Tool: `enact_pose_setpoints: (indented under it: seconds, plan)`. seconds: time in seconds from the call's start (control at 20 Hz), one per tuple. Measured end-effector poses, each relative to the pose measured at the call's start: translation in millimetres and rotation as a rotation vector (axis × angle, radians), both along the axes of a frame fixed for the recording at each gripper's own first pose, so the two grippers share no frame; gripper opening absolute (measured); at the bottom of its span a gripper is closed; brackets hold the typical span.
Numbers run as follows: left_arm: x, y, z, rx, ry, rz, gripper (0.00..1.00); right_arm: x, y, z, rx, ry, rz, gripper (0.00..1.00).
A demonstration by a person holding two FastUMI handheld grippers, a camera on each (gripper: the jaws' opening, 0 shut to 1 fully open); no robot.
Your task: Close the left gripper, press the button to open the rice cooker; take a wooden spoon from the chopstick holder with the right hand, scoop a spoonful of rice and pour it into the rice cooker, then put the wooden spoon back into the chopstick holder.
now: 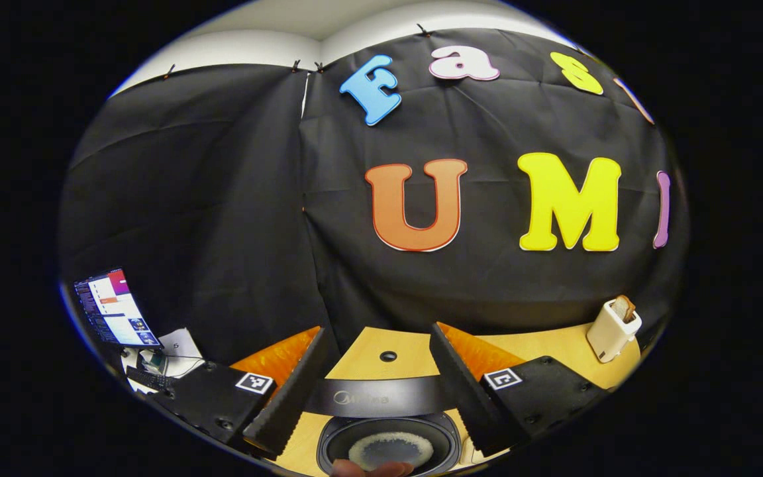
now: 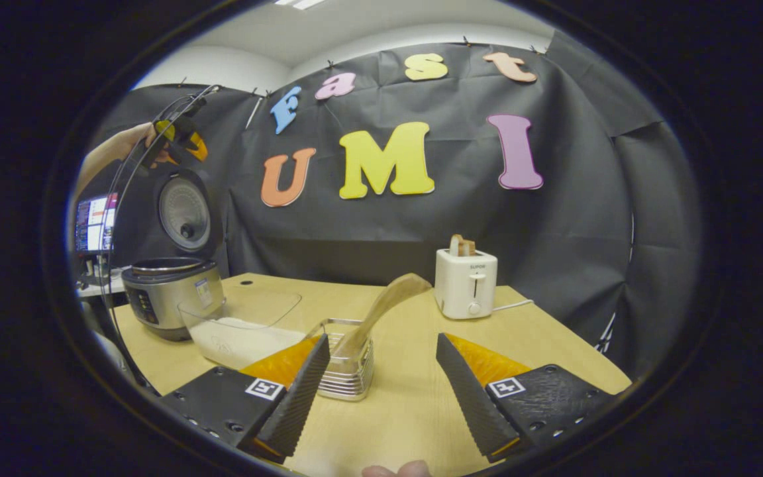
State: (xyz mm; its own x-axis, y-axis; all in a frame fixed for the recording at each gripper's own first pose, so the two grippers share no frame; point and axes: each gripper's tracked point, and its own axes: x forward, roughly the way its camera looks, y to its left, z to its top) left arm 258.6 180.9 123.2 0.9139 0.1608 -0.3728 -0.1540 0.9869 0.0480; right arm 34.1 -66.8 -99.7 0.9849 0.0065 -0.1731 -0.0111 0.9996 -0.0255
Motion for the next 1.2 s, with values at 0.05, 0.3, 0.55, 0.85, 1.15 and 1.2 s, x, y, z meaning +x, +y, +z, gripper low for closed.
enact_pose_setpoints:
  seconds: [0.05, 0.3, 0.55, 0.85, 1.15, 1.2]
  plan:
    - [0, 2, -4, 0.005, 0.014, 0.006, 0.99, 0, 0, 0, 0.003, 0.001, 0.002, 0.96]
    - [-7, 3, -13, -0.011, 0.036, 0.017, 0.99, -4, 10, 0, 0.007, -0.004, 0.024, 0.95]
    - [-27, -4, -20, -0.034, 0.023, -0.002, 0.98, -10, 16, 3, 0.019, -0.01, 0.039, 0.95]
    - [-87, -16, -47, -0.061, 0.028, -0.017, 0.98, -23, 27, 17, 0.009, -0.041, 0.064, 0.96]
    - [-139, -29, -89, -0.063, -0.011, -0.004, 0.98, -39, 39, 16, -0.001, -0.057, 0.082, 0.92]
    - [-146, -31, -96, -0.062, -0.018, -0.003, 0.98, -40, 40, 15, -0.004, -0.055, 0.084, 0.92]
